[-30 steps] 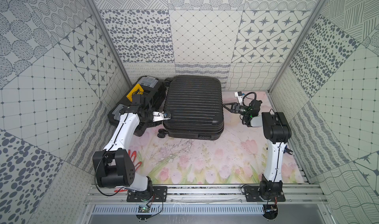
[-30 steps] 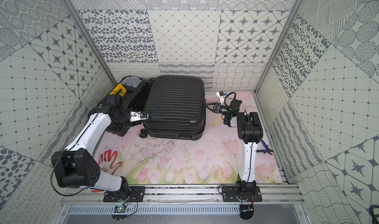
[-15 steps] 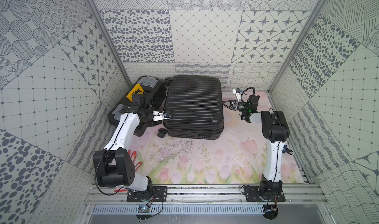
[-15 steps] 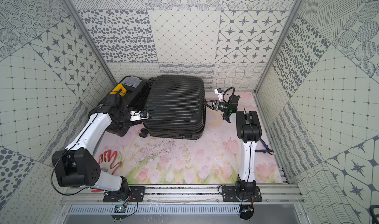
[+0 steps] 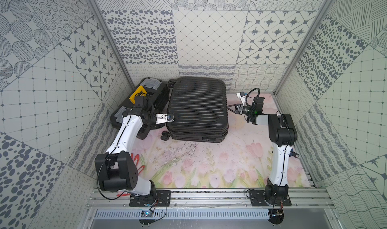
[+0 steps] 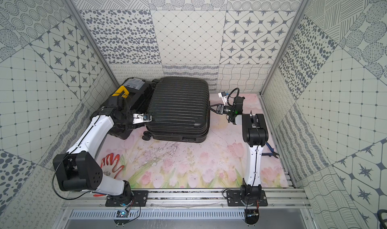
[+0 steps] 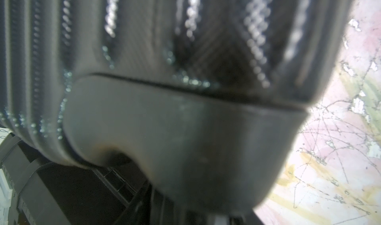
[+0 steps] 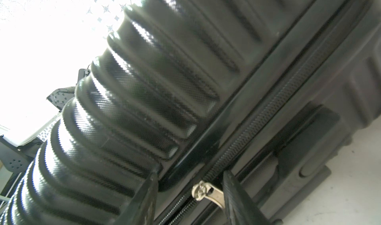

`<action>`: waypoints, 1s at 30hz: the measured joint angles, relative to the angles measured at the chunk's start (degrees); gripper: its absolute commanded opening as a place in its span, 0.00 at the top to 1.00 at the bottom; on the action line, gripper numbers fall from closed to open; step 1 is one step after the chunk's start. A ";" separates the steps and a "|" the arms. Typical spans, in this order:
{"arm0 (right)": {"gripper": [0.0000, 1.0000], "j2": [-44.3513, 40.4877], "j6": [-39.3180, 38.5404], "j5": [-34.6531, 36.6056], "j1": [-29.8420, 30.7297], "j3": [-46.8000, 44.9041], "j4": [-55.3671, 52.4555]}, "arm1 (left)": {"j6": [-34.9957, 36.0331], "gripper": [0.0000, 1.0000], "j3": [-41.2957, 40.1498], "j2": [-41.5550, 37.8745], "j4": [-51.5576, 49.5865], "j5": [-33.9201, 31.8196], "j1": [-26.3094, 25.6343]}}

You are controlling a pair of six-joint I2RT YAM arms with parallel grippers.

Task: Close the suitcase zippers
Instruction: Zip the zipper on the suitcase.

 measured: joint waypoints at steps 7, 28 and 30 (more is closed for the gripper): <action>0.52 -0.87 -0.85 -1.60 0.00 -0.17 -2.64 | -0.04 0.92 1.01 0.00 -0.66 -0.96 -0.13; 0.67 -2.54 -2.82 -2.51 -0.33 -1.53 -6.80 | -1.79 0.97 5.79 -1.60 -3.69 -4.28 -2.05; 0.68 -2.51 -2.82 -2.45 -0.33 -1.53 -6.86 | -2.14 0.98 5.79 -1.60 -4.09 -4.59 -2.25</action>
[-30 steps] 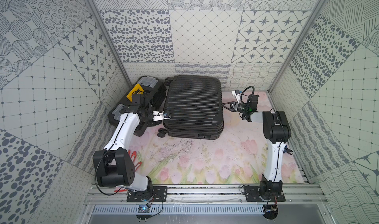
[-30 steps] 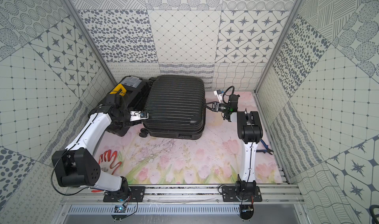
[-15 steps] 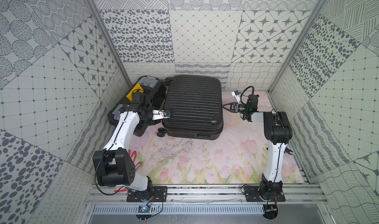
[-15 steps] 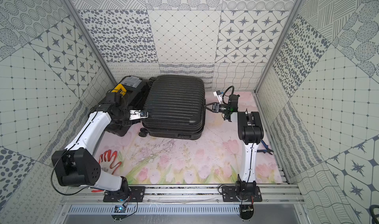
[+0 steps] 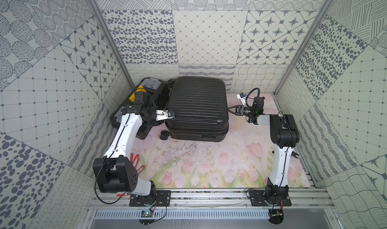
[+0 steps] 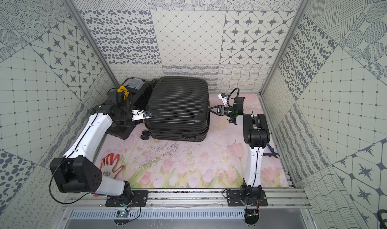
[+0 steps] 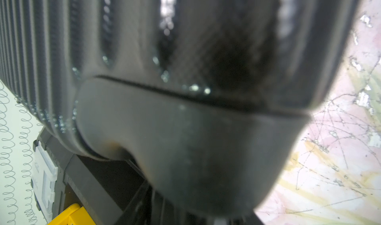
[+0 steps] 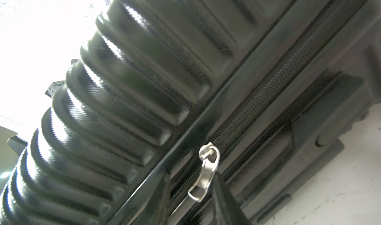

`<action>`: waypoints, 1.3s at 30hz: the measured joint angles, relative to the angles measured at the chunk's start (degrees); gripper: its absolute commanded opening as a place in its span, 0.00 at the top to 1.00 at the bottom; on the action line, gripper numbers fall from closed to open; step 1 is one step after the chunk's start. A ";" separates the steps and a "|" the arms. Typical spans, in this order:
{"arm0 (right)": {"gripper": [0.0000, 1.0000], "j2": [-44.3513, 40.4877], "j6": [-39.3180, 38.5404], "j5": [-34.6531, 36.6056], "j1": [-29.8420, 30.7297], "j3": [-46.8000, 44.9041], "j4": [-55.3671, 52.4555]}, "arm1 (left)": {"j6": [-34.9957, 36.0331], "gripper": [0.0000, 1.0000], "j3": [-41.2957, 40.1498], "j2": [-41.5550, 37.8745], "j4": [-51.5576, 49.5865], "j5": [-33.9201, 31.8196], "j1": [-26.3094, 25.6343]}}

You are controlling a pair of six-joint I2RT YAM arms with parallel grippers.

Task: Close the suitcase zippers
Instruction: Zip the zipper on the suitcase.

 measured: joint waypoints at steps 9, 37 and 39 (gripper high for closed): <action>0.86 0.07 -0.13 0.90 0.33 0.66 -0.96 | -0.46 0.98 0.66 0.39 -0.85 -1.07 -0.44; 1.00 -27.61 -24.17 19.67 1.42 -22.53 -29.44 | -4.90 1.00 -0.20 0.48 -2.43 -4.02 -2.32; 1.00 -33.64 -26.18 22.58 2.75 -26.80 -32.61 | -7.32 1.00 -0.17 0.68 -2.56 -4.50 -2.67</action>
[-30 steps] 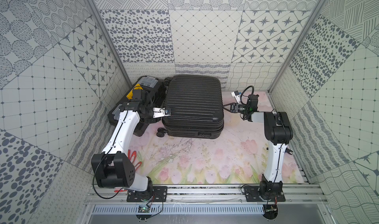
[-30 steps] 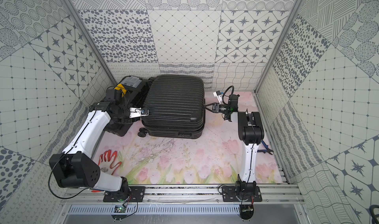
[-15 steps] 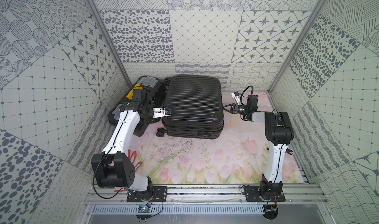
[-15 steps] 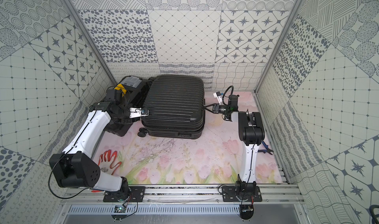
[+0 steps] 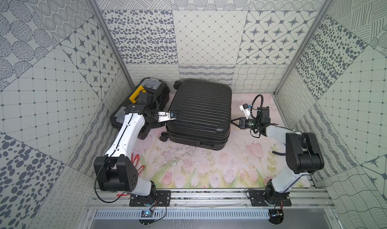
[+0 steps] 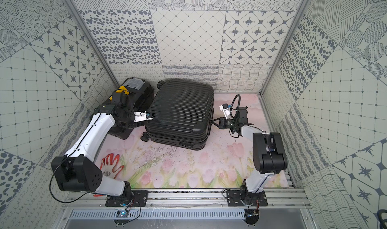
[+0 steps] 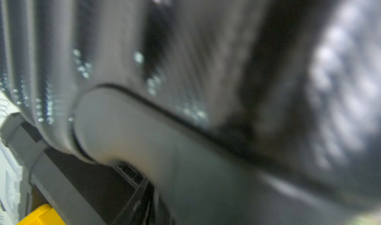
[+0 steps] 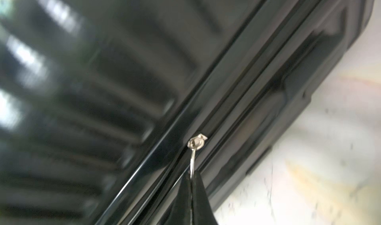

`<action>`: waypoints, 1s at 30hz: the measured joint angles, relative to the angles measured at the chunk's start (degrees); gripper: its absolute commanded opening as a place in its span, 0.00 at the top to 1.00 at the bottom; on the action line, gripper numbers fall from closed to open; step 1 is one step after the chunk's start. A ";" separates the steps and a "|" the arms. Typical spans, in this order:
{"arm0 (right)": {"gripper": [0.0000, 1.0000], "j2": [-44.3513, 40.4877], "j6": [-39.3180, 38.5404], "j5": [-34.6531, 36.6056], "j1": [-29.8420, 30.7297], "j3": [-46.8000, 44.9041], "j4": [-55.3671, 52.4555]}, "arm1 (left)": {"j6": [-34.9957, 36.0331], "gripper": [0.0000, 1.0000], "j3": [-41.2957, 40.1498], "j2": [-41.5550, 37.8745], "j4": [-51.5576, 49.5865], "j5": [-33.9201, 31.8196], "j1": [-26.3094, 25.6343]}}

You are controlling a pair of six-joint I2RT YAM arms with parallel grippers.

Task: Close the suitcase zippers
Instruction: Zip the zipper on the suitcase.

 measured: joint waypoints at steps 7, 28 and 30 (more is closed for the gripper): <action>1.00 -15.56 -4.61 10.91 5.49 -8.28 -8.11 | -6.12 1.00 0.55 0.42 -1.16 -2.56 -1.36; 1.00 -34.67 -5.62 49.29 45.33 -21.59 -4.94 | -22.38 1.00 5.01 0.90 -13.53 -10.58 -12.76; 1.00 -27.61 -7.30 49.33 47.89 -16.65 -2.86 | -26.88 1.00 5.01 0.26 -14.97 -10.56 -15.58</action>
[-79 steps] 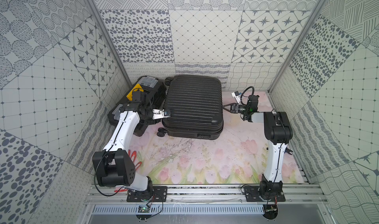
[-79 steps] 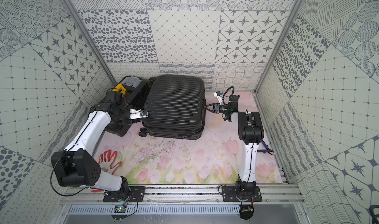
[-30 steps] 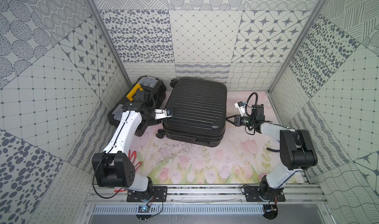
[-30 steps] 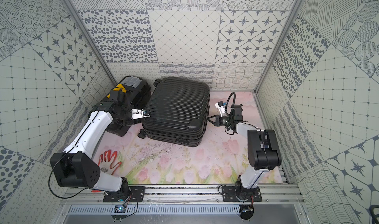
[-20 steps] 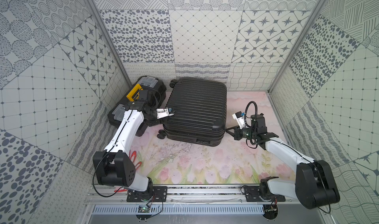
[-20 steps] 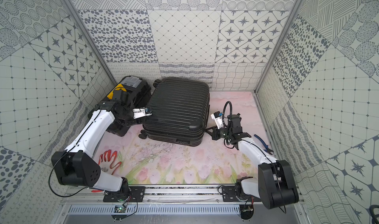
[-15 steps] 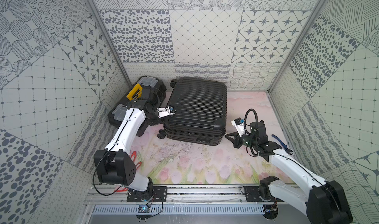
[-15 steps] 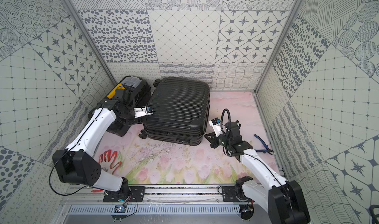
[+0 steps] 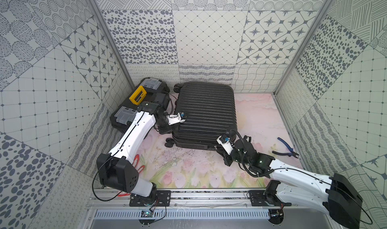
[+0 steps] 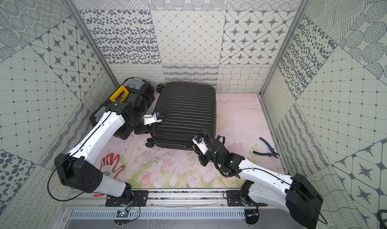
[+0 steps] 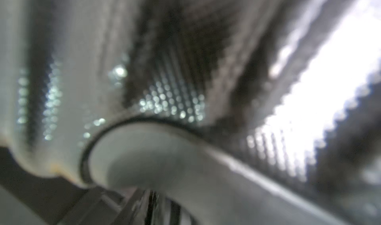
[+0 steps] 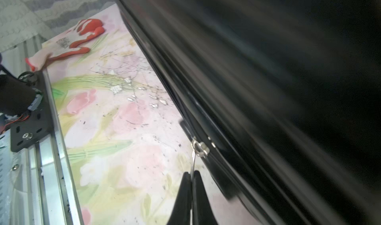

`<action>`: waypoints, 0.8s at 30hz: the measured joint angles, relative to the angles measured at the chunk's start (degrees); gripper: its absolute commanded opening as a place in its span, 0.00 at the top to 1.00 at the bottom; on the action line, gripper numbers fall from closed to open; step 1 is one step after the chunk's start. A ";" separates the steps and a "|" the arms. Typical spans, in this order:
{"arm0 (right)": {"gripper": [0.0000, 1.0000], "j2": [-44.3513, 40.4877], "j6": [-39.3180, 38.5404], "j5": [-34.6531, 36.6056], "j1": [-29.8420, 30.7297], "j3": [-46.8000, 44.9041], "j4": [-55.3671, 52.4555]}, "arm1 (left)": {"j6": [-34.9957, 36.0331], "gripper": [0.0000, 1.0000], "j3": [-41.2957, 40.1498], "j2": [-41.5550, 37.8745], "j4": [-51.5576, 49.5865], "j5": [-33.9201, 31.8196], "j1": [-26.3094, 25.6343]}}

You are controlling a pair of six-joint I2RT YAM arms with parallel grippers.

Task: Close the suitcase zippers
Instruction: Zip the zipper on the suitcase.

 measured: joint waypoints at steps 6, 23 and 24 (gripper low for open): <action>1.00 11.52 -0.70 -4.48 3.82 6.21 9.14 | -14.97 1.00 -1.64 -2.73 0.20 3.76 -8.02; 0.74 41.86 4.02 9.92 12.04 11.32 50.56 | -38.40 0.89 -10.08 -6.25 10.27 -4.70 -19.04; 0.61 42.25 4.92 10.43 12.35 11.37 50.69 | -38.84 0.75 -10.58 -6.54 11.37 -4.74 -19.04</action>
